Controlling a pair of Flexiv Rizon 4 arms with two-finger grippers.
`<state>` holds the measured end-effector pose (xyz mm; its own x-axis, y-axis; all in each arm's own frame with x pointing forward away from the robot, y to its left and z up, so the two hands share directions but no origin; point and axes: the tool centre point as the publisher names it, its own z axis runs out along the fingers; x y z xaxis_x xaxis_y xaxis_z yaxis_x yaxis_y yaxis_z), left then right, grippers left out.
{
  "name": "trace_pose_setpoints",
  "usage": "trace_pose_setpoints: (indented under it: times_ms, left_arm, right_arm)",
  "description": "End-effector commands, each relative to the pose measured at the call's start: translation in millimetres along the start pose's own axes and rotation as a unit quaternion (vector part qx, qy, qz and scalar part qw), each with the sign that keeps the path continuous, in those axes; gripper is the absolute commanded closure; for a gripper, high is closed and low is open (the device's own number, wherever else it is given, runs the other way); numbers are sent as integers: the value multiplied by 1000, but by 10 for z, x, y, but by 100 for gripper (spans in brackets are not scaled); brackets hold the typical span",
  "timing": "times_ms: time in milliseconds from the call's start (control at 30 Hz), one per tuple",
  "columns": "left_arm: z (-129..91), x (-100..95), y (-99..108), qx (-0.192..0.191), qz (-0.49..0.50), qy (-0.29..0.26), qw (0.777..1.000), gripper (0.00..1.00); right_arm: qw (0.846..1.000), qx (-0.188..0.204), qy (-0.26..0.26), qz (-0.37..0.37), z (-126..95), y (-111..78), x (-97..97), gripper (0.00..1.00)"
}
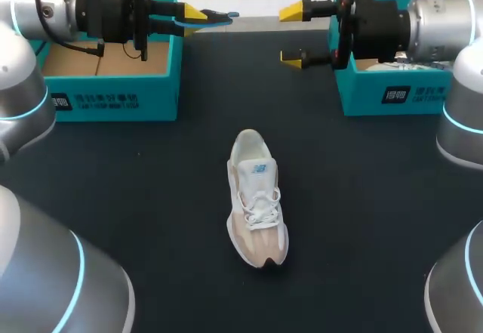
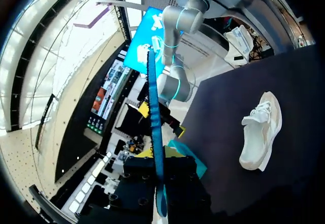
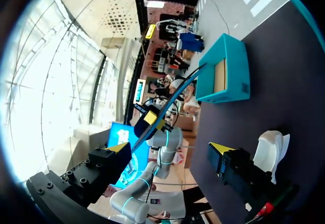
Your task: Take the shoe out of the shoebox, open the shoe tongue, remove and reinsert the insole, then place the shoe into the shoebox
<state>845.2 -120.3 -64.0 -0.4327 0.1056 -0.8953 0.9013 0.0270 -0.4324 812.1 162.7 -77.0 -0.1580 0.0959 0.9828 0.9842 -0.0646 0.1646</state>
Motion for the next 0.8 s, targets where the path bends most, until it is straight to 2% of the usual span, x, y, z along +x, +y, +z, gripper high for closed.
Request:
trace_pose_setpoints:
  times_ms: [33,200,267,700,800]
  left_arm:
    - [-11,-32,-128,-25,209,15,977,100]
    - [15,-51,-155,-33,304,-7,952,100]
    - [28,-36,-163,-45,324,11,945,100]
    - [28,-36,-163,-45,324,11,945,100]
    - [42,47,-122,-39,319,-21,947,100]
  right_arm:
    - [1000,-1,0,0,19,1,-4,0]
    - [1000,-1,0,0,19,1,-4,0]
    - [1000,-1,0,0,19,1,-4,0]
    - [1000,-1,0,0,19,1,-4,0]
    - [1000,-1,0,0,19,1,-4,0]
